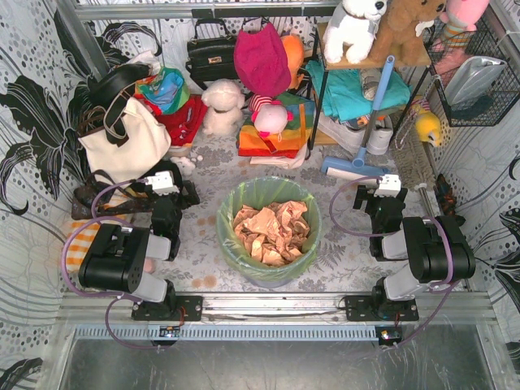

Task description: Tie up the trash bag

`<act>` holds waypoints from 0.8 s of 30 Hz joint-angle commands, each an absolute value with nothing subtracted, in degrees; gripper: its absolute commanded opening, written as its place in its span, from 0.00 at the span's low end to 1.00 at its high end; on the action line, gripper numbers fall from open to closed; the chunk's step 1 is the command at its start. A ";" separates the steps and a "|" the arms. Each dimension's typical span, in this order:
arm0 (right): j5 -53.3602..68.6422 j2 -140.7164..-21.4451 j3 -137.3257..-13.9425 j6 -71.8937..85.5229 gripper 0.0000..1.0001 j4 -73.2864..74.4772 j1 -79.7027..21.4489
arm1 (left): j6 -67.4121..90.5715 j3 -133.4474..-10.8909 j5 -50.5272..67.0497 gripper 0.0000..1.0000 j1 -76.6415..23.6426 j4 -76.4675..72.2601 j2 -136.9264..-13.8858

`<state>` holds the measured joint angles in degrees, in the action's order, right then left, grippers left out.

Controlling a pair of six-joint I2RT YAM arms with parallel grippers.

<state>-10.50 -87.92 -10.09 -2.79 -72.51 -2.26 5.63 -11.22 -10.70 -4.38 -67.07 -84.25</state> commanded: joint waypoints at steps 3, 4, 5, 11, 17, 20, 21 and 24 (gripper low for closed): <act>-10.63 -88.17 -10.98 -2.10 0.97 -74.97 -2.11 | 5.32 -11.99 -11.05 0.98 -3.96 -69.83 -84.20; -10.67 -88.20 -10.97 -2.11 0.97 -74.93 -2.11 | 5.28 -12.00 -11.07 0.98 -4.00 -69.85 -84.20; -10.73 -88.24 -10.94 -2.19 0.97 -75.16 -2.11 | 5.32 -11.88 -11.15 0.98 -4.04 -69.87 -84.19; -10.01 -85.83 -11.95 -2.88 0.97 -71.48 -2.11 | 4.99 -11.46 -13.09 0.98 -4.94 -70.83 -84.11; -10.84 -78.23 -13.77 -3.10 0.97 -61.28 -2.11 | 5.03 -12.17 -18.42 0.98 -6.36 -67.76 -81.13; -11.75 -72.50 -16.22 -3.00 0.97 -51.84 -2.11 | 5.58 -14.01 -22.91 0.98 -7.39 -60.71 -77.38; -12.30 -70.59 -17.30 -2.31 0.97 -48.07 -2.11 | 6.05 -14.63 -24.75 0.98 -7.60 -58.51 -76.08; -12.64 -65.90 -20.39 0.50 0.97 -38.79 -2.11 | 8.26 -17.70 -29.73 0.98 -8.07 -49.49 -72.05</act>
